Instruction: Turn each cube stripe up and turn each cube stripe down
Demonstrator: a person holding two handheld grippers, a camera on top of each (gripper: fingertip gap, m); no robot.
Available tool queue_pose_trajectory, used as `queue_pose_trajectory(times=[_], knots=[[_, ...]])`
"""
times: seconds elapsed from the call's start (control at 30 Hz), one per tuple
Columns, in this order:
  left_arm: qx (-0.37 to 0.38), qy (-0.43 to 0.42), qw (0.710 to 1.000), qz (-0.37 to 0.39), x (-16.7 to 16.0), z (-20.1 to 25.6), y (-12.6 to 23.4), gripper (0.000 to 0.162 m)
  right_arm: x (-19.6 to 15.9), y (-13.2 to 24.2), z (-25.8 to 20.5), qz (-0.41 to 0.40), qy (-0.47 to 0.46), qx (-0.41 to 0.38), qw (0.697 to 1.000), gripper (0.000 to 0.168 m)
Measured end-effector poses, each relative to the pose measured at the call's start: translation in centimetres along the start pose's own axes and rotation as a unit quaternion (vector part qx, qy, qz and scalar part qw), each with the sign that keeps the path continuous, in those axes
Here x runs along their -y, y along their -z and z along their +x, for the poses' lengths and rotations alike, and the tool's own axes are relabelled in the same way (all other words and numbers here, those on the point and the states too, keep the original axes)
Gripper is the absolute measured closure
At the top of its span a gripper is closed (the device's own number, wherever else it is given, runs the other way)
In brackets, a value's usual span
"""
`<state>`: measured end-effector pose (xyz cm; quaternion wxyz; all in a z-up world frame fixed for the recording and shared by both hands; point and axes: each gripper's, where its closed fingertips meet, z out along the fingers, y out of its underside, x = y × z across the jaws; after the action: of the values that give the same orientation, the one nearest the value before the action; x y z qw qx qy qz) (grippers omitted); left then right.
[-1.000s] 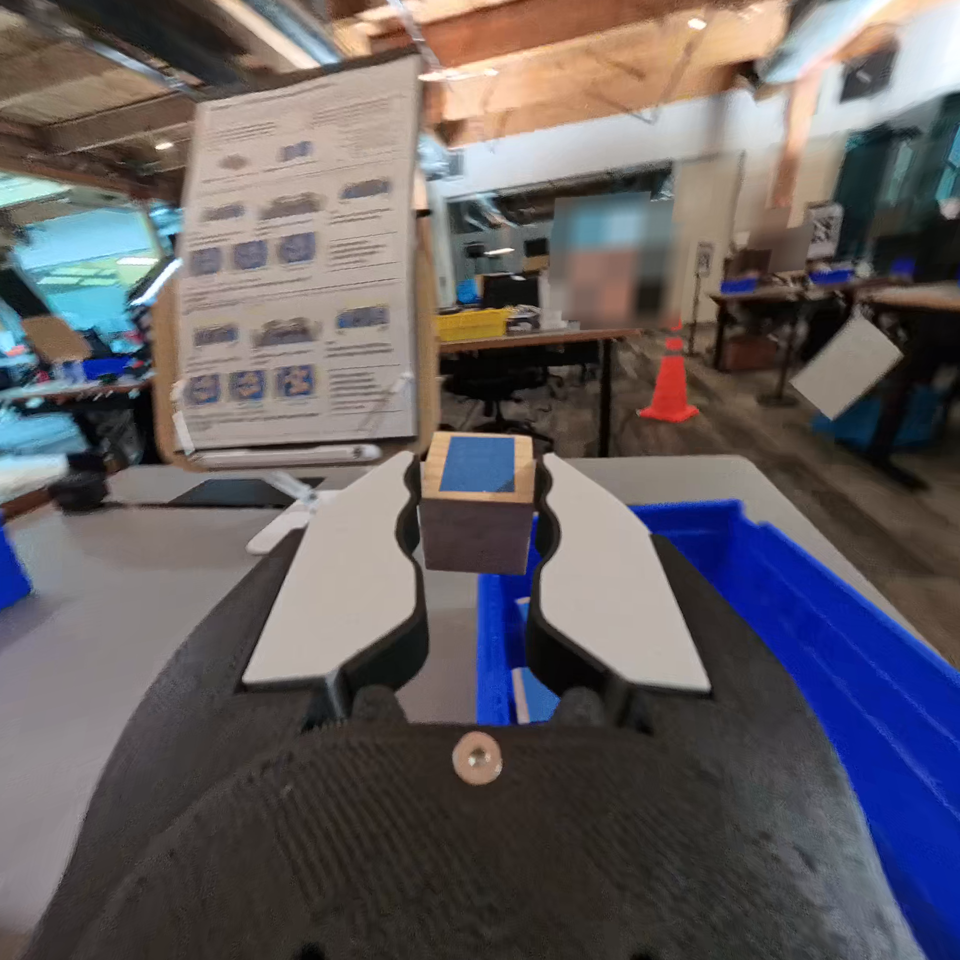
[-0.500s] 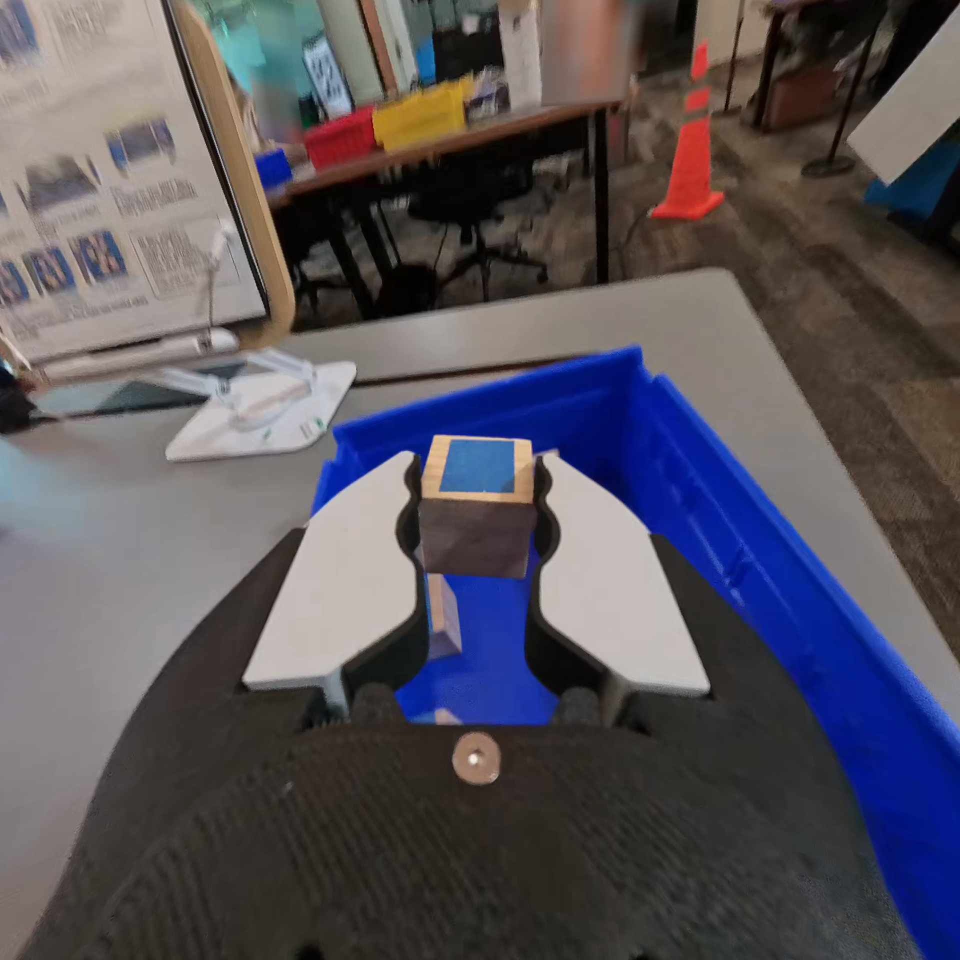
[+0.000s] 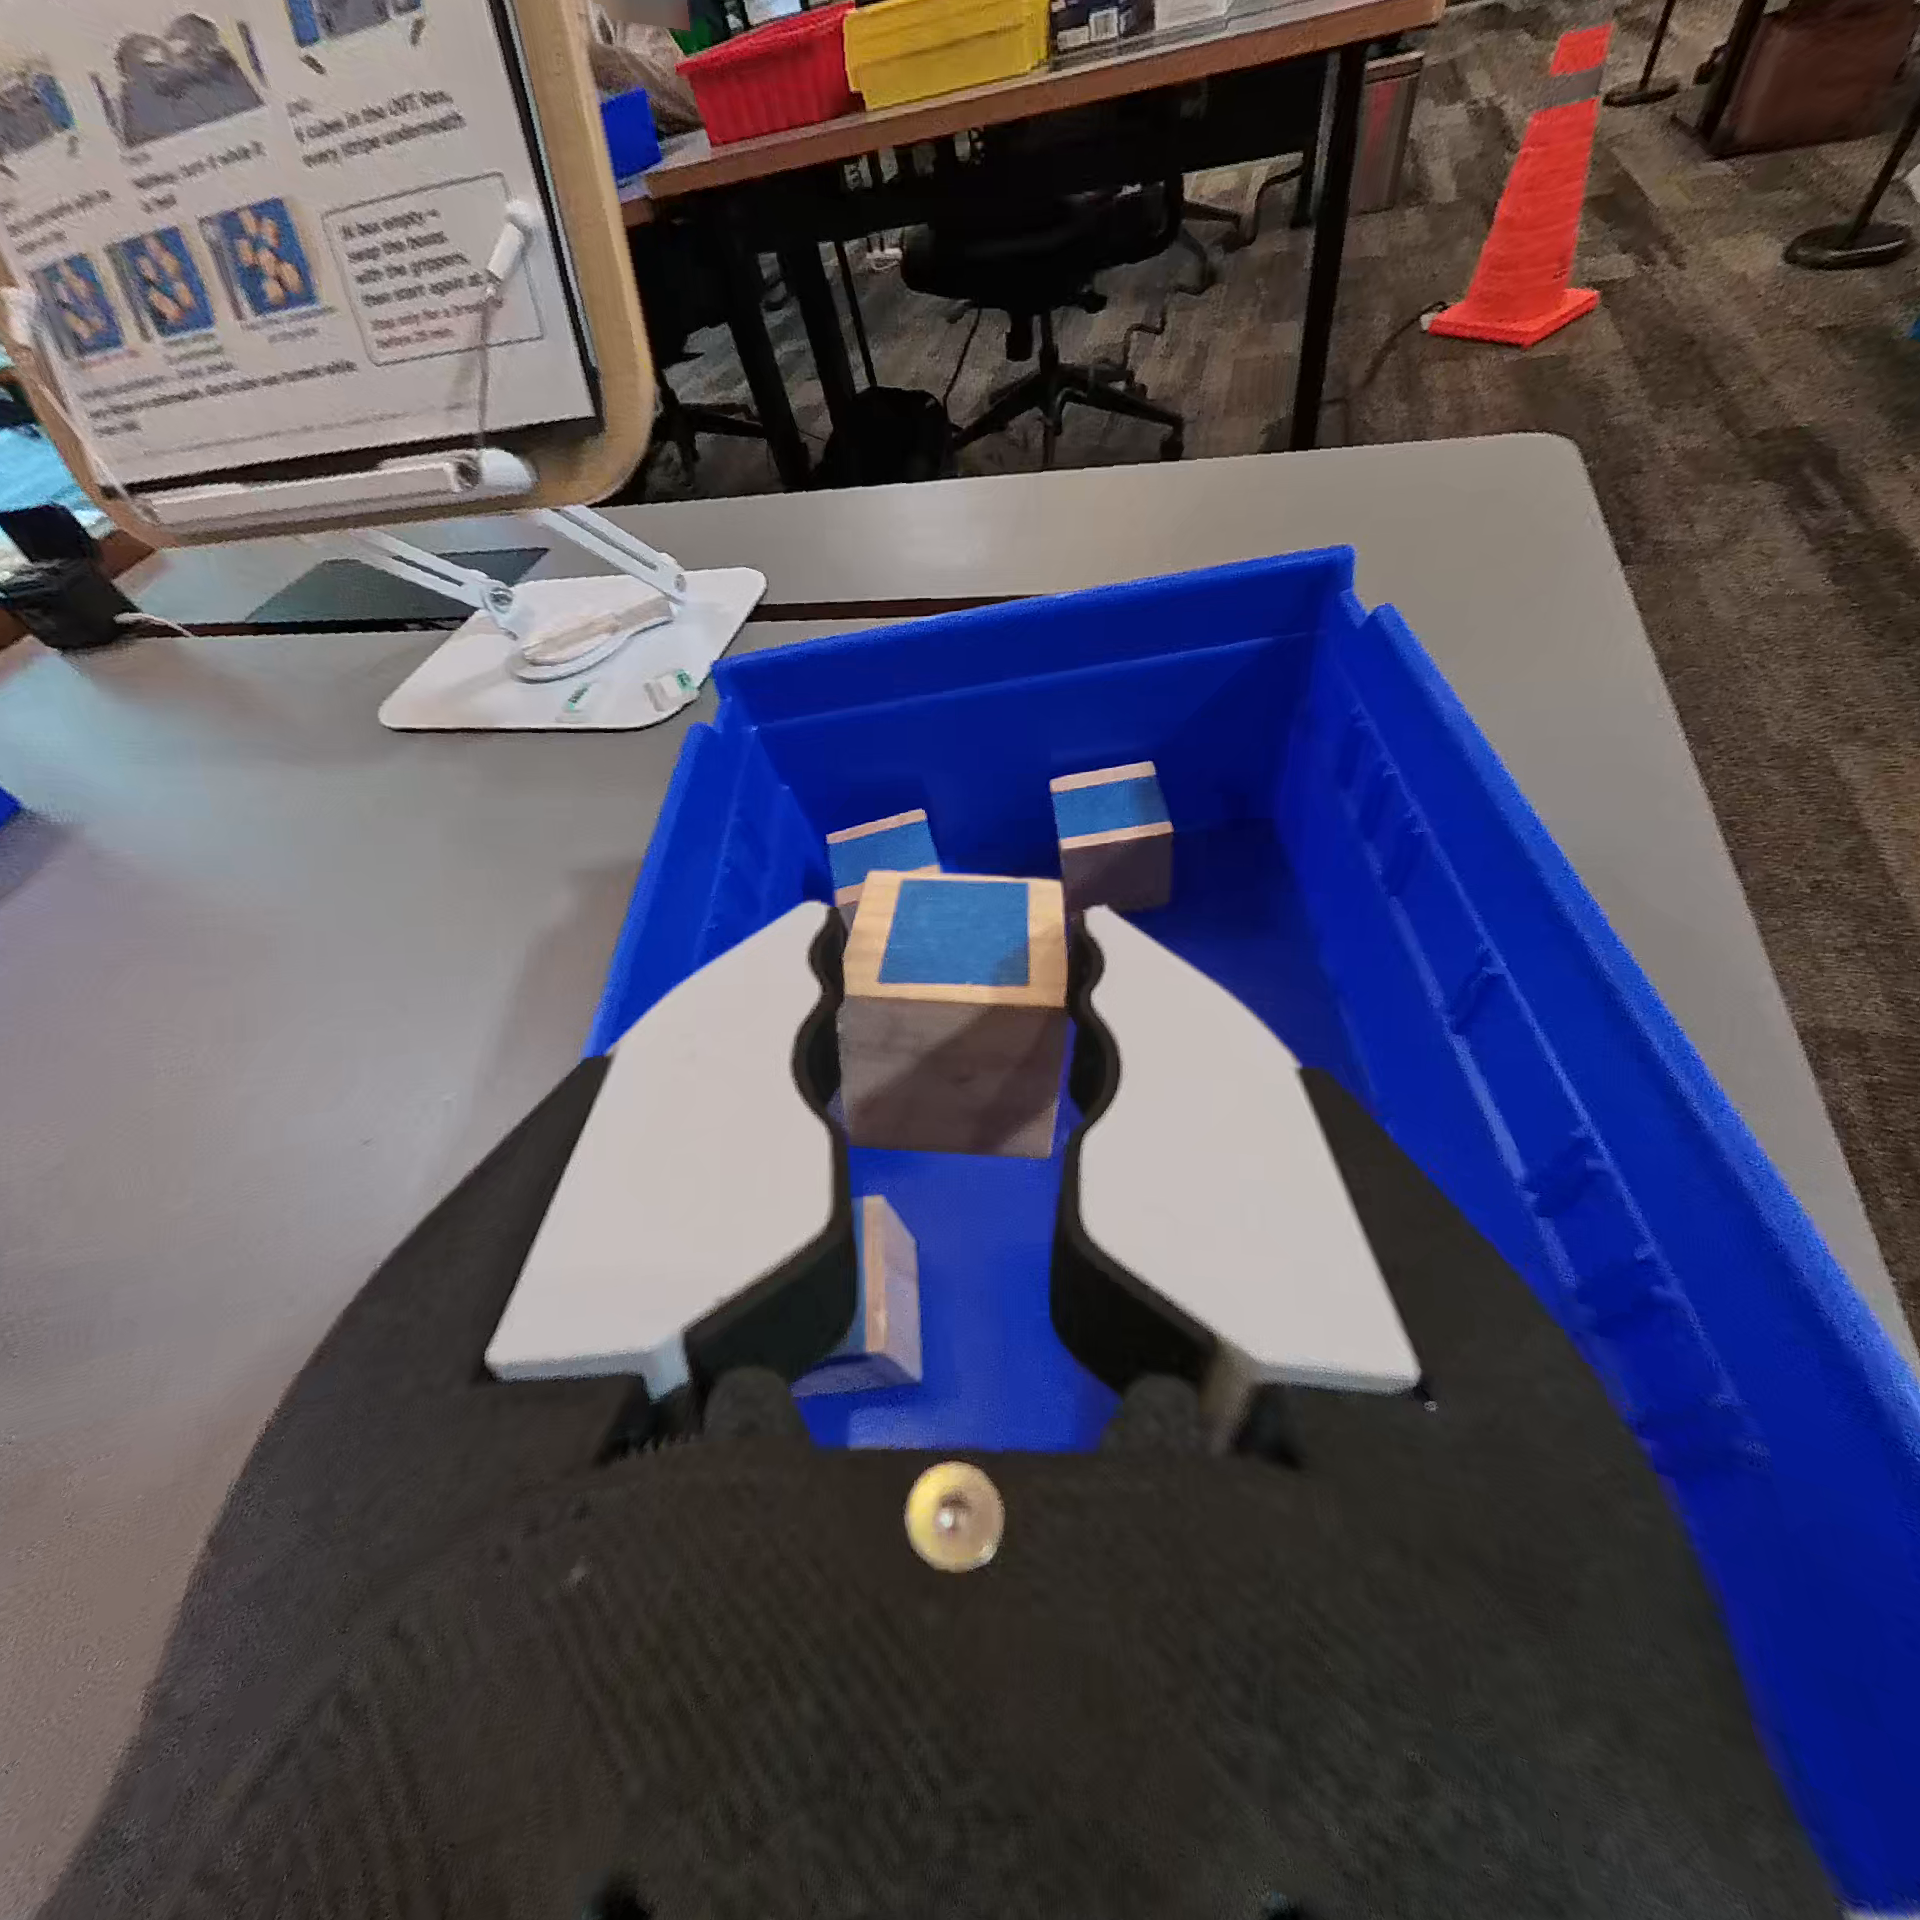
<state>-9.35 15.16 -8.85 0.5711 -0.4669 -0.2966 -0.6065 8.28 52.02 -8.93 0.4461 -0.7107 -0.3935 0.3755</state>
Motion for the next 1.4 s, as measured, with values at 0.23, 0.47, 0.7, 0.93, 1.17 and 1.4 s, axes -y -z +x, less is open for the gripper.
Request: queue_pose_trajectory(times=[0.23,0.47,0.7,0.93,1.17,1.4], knots=[[-0.005,0.018,0.999,-0.04,-1.0,-0.8,-2.0,0.121,-0.4,2.5,-2.4,0.018,-0.017,0.034,0.999,0.126],[-0.012,0.037,0.996,-0.08,-2.0,-1.6,-4.2,0.122,-2.1,5.3,-3.5,0.012,0.027,0.022,0.999,0.126],[-0.019,0.059,0.99,-0.129,-3.6,-2.5,-6.7,0.122,-3.6,8.3,-4.5,0.023,0.033,0.047,0.998,0.126],[-0.022,0.073,0.984,-0.158,-4.8,-3.0,-8.0,0.122,-5.2,9.3,-5.5,0.005,0.043,0.059,0.997,0.126],[-0.021,0.076,0.984,-0.161,-5.0,-3.1,-8.2,0.122,-5.5,9.1,-6.8,-0.002,0.046,0.077,0.996,0.146],[-0.019,0.072,0.985,-0.155,-4.7,-3.1,-8.1,0.123,-3.1,10.1,-4.9,0.052,0.042,0.013,0.998,0.168]])
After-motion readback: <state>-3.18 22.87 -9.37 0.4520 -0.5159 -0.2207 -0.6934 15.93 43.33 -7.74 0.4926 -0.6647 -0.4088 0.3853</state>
